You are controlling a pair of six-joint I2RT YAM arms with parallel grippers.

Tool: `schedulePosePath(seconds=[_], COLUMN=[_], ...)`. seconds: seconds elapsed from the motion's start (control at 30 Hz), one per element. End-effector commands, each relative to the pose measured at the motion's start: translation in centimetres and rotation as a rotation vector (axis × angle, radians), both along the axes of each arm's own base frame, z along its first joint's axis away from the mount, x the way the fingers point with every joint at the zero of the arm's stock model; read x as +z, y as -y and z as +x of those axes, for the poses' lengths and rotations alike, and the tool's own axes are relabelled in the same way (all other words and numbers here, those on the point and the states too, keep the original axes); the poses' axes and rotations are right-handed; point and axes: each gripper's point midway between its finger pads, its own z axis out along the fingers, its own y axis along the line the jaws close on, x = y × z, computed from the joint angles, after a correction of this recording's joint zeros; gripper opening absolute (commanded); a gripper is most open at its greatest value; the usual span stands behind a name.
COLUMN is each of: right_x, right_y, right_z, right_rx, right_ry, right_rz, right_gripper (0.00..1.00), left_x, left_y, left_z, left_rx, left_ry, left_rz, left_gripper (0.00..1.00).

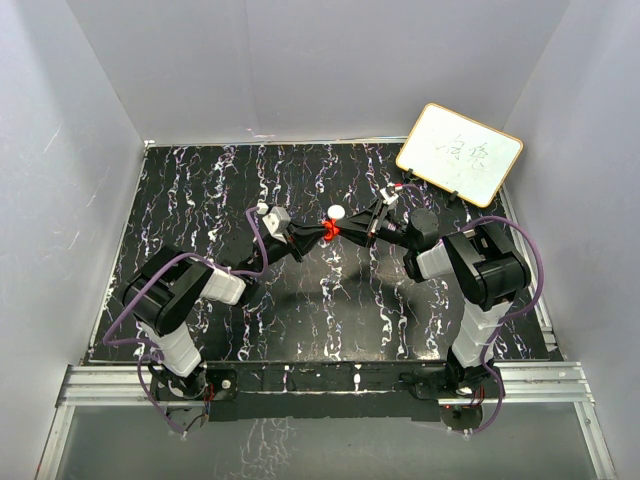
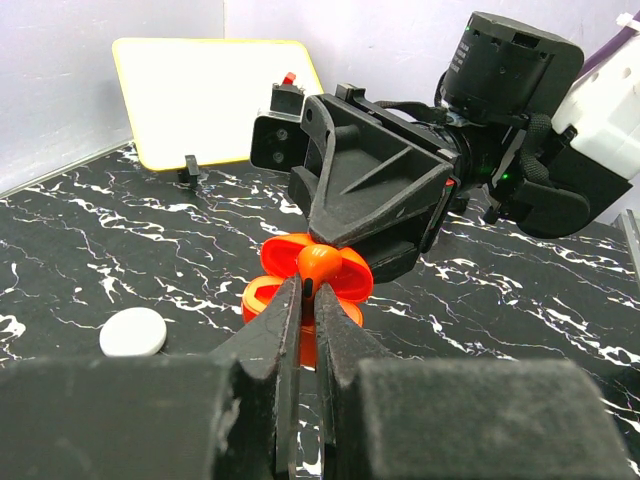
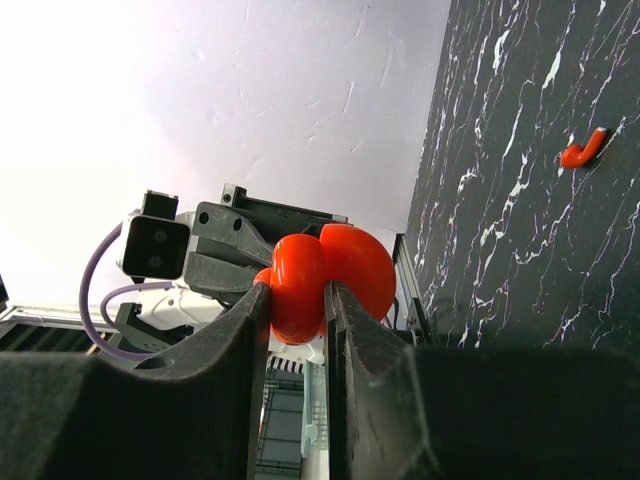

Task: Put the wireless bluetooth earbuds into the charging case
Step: Place the earbud in the charging case.

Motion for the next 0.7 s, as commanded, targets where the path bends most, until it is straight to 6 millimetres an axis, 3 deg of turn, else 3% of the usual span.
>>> schedulePosePath(seconds=[0.0, 0.17, 0.43, 0.67], right_x=[1.43, 1.49, 1.63, 1.56], right_y=[0.03, 0.00, -0.02, -0.04], right_z=[-0.62, -0.57, -0.45, -0.35], right_rx=[0.014, 0.013, 0.012, 0.011], right_ry=[0.085, 0.085, 0.088, 0.086], right_rz=[0.027, 0.029, 0.032, 0.034], right_gripper=[0.00, 0.00, 0.00, 0.00], left_x=[3.13, 2.87, 2.96, 3.22], left_y=[-0.31, -0.37, -0.47, -0.55], left_z=[0.19, 0.06, 0.09, -0.05], left_rx=[0.011, 0.010, 0.016, 0.015], left_ry=[0.129, 0.118, 0.113, 0.117], left_rz=[-0.062, -0.059, -0.060, -0.063], left_gripper=[0.00, 0.00, 0.13, 0.16])
